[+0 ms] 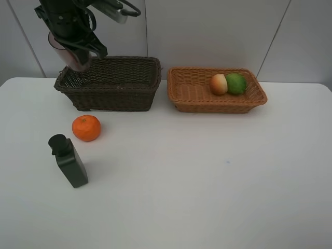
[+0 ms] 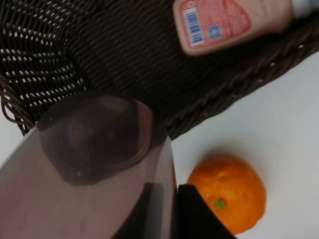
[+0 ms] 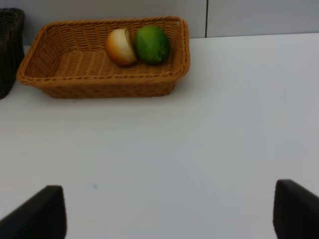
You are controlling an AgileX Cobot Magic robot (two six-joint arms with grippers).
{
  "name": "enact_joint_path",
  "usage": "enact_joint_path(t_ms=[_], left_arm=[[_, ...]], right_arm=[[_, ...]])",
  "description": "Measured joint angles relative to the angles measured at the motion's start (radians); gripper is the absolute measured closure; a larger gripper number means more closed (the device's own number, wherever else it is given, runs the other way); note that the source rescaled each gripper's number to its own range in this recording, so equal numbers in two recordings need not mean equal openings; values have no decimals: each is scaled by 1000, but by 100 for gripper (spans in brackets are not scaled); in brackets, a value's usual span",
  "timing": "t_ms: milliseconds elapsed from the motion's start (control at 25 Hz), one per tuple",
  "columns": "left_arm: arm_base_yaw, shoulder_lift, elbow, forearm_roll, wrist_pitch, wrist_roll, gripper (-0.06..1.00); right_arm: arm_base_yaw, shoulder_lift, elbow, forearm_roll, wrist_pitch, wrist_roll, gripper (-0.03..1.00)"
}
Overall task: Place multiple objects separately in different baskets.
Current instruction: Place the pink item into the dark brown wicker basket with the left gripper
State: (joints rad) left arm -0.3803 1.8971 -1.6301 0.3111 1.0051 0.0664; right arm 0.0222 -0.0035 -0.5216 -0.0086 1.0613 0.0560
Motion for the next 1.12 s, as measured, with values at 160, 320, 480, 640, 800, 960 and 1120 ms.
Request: enact_joint_path(t_ms=[160,320,480,640,800,960,1120], left_arm=[[42,22,0,-6,-57,0,94],[79,40,-1,-23,-120,0,94],[112,96,-27,-23,-144,0,94],[130,181,-94,-24,-142,0,94],[132,263,-176,-29,-135,0,94],[132,335,-250,-71,-132,0,94],[132,383,-285,-102,-132,0,94]], right_arm=[[0,0,0,0,0,0,7],[0,0,0,0,0,0,7],[0,0,0,0,0,0,7],[0,0,0,1,0,0,7],[0,0,0,1,0,0,7],[0,0,0,1,0,0,7],[0,0,0,1,0,0,7]])
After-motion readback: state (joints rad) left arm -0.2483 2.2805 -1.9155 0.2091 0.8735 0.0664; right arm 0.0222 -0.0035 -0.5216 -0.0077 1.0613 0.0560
